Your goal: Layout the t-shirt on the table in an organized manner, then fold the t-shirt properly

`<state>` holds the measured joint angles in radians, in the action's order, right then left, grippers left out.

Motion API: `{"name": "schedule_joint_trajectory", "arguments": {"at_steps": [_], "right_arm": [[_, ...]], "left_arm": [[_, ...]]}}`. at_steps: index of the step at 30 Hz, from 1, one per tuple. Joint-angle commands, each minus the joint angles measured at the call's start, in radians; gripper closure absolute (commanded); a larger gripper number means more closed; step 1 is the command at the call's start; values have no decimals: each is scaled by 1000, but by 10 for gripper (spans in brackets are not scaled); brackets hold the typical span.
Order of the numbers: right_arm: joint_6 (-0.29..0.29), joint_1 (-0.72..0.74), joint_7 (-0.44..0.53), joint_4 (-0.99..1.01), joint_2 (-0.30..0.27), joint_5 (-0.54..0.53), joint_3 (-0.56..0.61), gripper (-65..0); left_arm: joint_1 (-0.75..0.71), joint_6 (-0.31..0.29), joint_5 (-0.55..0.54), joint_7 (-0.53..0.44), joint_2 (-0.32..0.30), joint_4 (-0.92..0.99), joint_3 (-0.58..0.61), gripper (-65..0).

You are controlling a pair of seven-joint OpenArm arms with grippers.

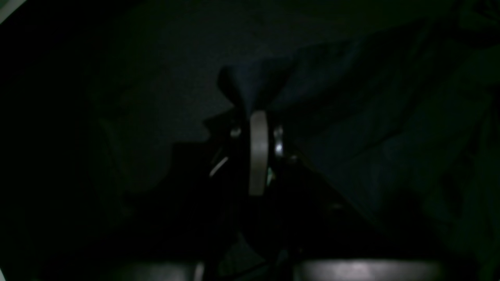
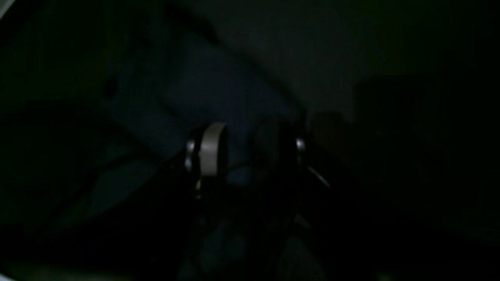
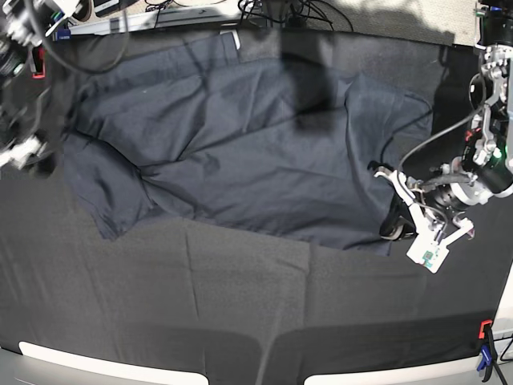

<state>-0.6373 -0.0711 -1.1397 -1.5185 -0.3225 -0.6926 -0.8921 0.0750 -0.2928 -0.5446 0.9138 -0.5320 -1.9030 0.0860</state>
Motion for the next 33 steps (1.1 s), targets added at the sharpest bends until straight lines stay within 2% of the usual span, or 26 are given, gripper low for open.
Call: {"name": "schedule_joint_trajectory", "arguments": {"at_steps": [1, 2, 4, 9, 11, 13, 15, 19, 24, 33], "right_arm": [[-25, 3, 35, -17, -18, -25, -5, -203], [-48, -5, 41, -17, -15, -20, -4, -203], [-59, -16, 56, -17, -16, -5, -5, -203], [-58, -16, 196, -17, -15, 237, -5, -203], [-37, -15, 224, -17, -15, 291, -5, -203], [-5, -15, 229, -14, -13, 293, -5, -203], [2, -15, 248, -5, -3, 293, -5, -203], [2, -5, 320, 42, 34, 291, -4, -203], [-20, 19, 320, 117, 52, 277, 4, -203], [-33, 78, 317, 122, 65, 259, 4, -203]], "left_arm": [[19, 3, -5, -22, -11, -16, -7, 0], [19, 3, -5, -19, -11, -16, -7, 0], [19, 3, -5, -16, -11, -16, -7, 0], [19, 3, -5, -16, -11, -16, -7, 0], [19, 3, -5, -16, -11, -16, -7, 0], [19, 3, -5, -16, -11, -16, -7, 0], [19, 3, -5, -16, -11, -16, -7, 0], [19, 3, -5, -8, -11, -16, -7, 0], [19, 3, -6, 2, -12, -16, -7, 0], [19, 3, -6, 1, -11, -16, -7, 0]]}}
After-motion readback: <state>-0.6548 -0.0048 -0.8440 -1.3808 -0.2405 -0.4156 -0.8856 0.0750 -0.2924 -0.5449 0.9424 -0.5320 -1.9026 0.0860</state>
